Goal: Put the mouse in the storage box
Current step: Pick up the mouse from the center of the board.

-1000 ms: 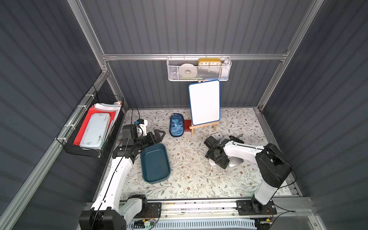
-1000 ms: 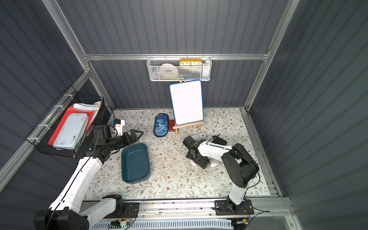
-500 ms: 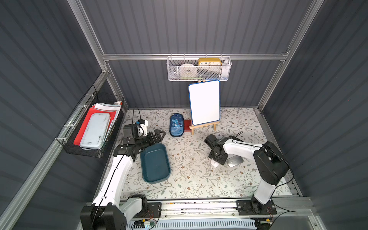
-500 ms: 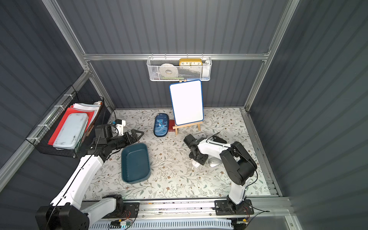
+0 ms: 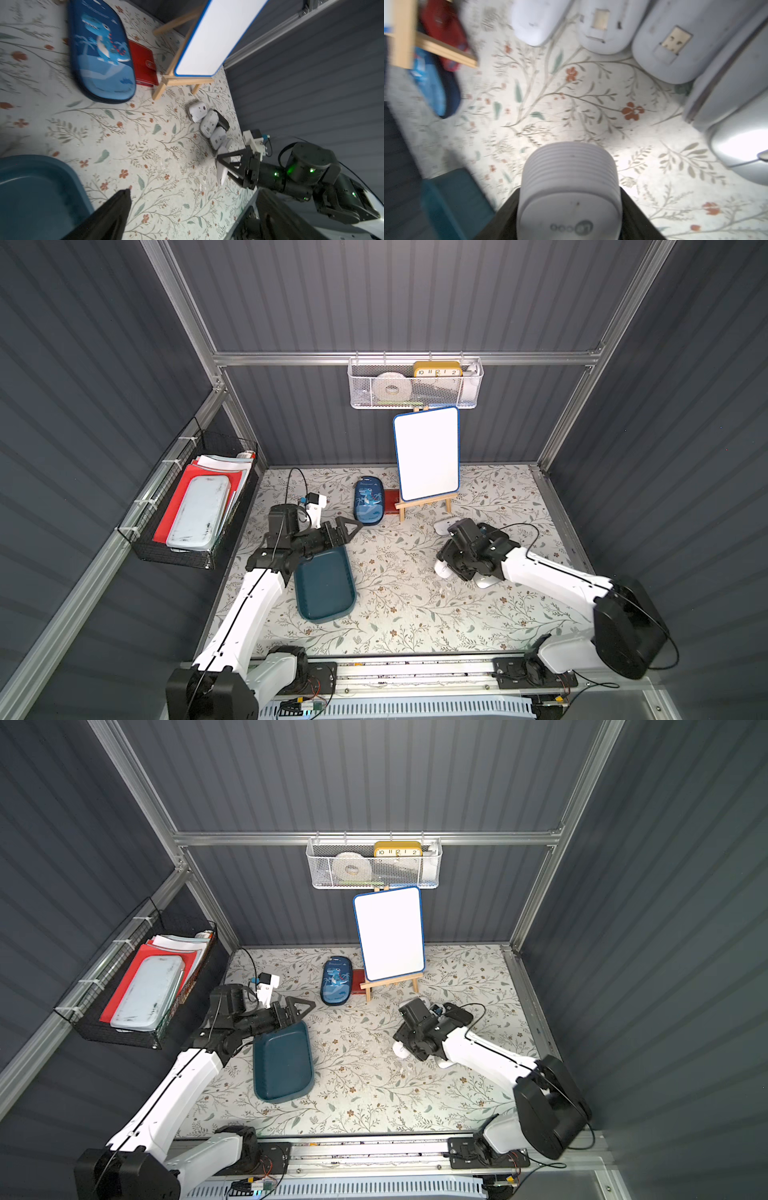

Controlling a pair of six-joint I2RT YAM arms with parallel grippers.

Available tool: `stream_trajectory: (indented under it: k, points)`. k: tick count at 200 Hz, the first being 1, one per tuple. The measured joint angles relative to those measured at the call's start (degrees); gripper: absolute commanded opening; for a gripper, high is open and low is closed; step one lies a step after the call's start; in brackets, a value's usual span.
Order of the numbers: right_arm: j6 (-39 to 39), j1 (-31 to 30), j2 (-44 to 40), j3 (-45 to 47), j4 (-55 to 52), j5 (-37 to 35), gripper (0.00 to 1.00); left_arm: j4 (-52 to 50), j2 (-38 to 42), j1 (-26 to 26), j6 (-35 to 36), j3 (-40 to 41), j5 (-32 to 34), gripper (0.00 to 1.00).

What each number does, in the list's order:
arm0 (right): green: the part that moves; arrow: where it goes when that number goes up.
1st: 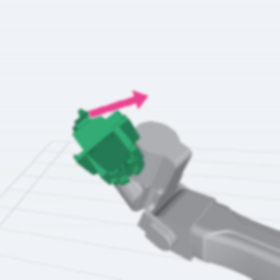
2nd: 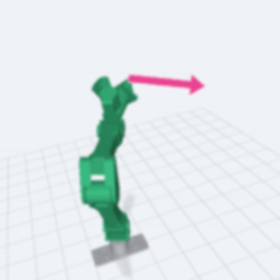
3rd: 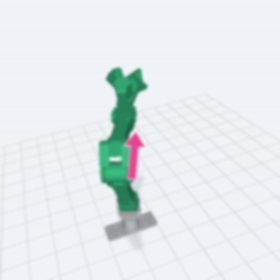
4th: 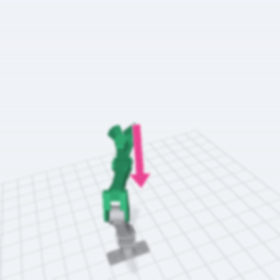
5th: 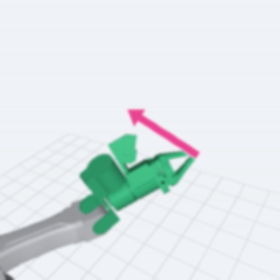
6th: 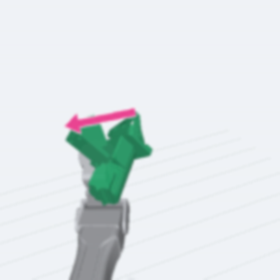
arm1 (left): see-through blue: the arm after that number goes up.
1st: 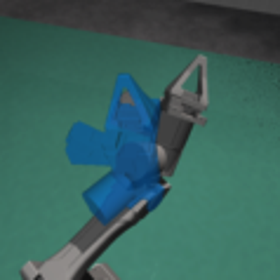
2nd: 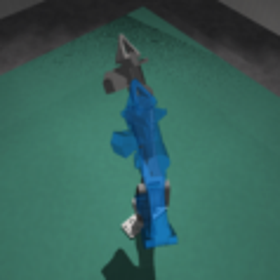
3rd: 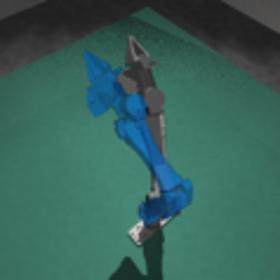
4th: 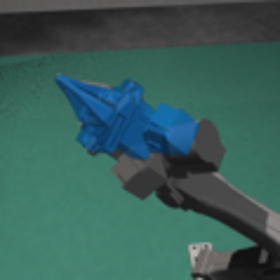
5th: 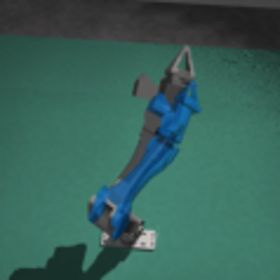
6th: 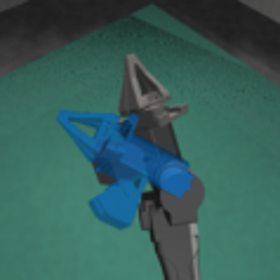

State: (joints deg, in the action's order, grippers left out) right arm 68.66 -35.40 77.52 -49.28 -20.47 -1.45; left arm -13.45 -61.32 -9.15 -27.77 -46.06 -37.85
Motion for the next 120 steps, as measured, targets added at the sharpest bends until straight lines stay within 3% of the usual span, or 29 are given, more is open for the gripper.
stream_trajectory:
  k: [35, 67, 96, 120]
  points:
    - [7.89, -0.26, -6.88, 4.28, 9.33, 3.06, 0.36, 8.63, 1.73, -16.15, -6.05, 6.51, 3.37, 0.94]
    - [14.73, -1.40, -7.21, 8.70, 14.40, 5.49, 0.36, 15.74, -2.80, -31.01, -9.55, 7.87, 10.34, 0.91]
    - [18.88, -2.14, -6.82, 10.75, 18.08, 7.37, 0.36, 21.00, -11.04, -38.49, -10.16, 6.16, 15.80, 0.86]
    - [21.22, -2.34, -6.82, 12.15, 20.94, 8.79, 0.36, 22.45, -17.81, -40.85, -9.92, 3.50, 19.39, 0.83]
